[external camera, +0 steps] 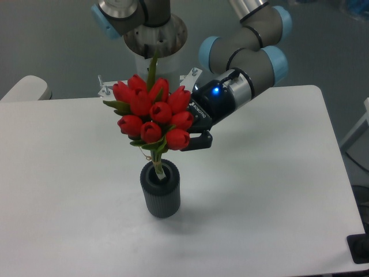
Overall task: Insert the flowers into the vase
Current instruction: 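Lower the bouquet stems down into the grey vase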
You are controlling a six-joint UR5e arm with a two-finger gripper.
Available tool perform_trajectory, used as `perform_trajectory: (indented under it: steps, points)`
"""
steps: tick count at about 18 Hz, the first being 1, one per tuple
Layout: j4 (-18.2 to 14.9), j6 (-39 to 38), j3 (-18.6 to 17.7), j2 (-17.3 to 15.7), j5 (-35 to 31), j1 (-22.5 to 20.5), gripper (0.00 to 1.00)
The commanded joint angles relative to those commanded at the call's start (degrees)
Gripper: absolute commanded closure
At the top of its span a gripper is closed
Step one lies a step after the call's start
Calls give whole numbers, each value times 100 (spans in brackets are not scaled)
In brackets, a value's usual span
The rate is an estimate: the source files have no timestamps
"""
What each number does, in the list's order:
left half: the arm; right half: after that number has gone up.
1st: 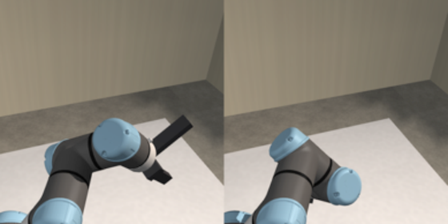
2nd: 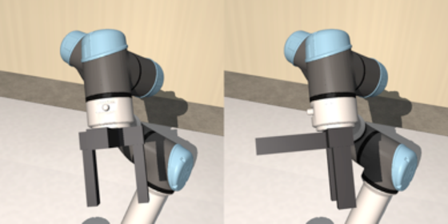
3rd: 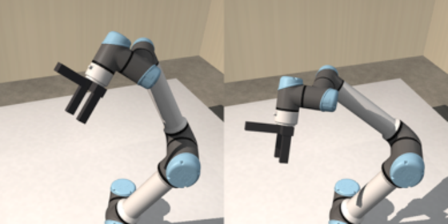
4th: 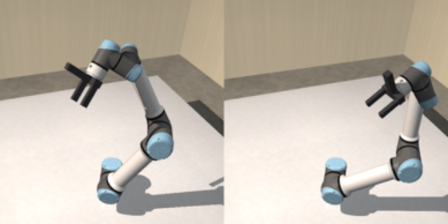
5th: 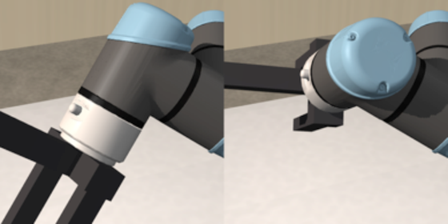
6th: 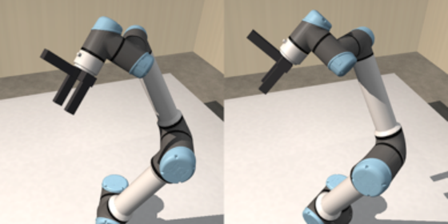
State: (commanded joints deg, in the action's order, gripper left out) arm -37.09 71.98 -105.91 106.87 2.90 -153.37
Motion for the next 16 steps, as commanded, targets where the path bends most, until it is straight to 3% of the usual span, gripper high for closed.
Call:
perform_trajectory:
  steps: [11,16]
  points:
    - [0,70,-404,0,9,9,68]
    - [-9,580,-492,184,0,0,68]
